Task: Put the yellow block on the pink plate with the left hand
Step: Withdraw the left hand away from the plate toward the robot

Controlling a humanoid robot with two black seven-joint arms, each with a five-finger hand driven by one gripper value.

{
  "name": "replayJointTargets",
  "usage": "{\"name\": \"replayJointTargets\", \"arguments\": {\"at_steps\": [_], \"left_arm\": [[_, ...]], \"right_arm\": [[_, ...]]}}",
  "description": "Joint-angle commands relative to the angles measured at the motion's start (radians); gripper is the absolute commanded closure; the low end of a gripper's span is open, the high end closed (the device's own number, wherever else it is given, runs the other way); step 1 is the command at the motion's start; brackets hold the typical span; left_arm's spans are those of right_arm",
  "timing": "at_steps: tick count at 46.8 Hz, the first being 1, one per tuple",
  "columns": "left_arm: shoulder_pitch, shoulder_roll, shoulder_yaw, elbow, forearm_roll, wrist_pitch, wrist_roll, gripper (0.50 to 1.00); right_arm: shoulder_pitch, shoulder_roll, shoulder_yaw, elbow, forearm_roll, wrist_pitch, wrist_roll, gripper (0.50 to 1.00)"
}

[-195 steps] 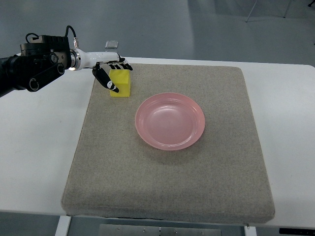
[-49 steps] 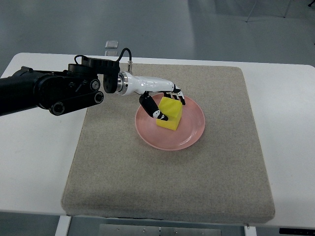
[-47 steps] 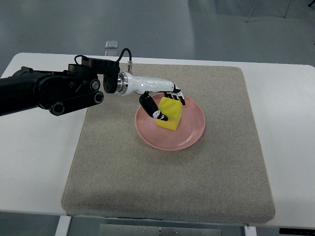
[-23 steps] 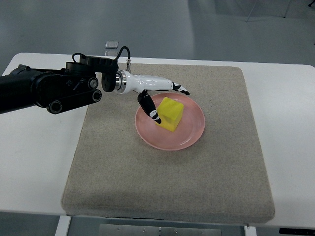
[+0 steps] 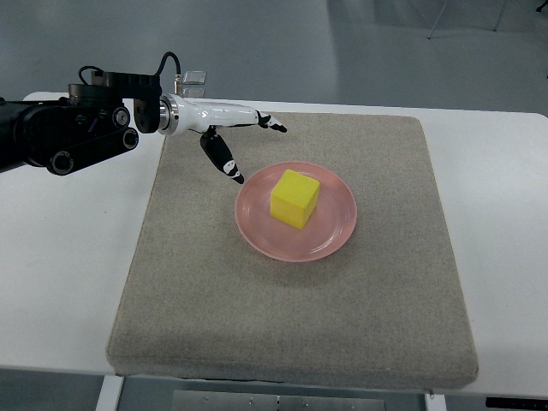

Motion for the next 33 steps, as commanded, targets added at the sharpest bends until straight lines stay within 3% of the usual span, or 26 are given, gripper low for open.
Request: {"name": "replayJointTargets", "arguments": {"at_steps": [1,18,33], "left_arm": [[0.011,-0.006,-0.019,0.062,-0.003,0.012,-0.001,0.519],[0.043,-0.023,-0.073,0.246,-0.060,0.016,0.000,0.527],[0.094,-0.141,-0.072,0.505,-0.408,0.019,0.003,0.527]], "right_arm": [[0.000,0.000,0.000,0.000,0.000,0.000,0.000,0.576],[0.000,0.000,0.000,0.000,0.000,0.000,0.000,0.576],[0.000,0.000,0.000,0.000,0.000,0.000,0.000,0.576]]}}
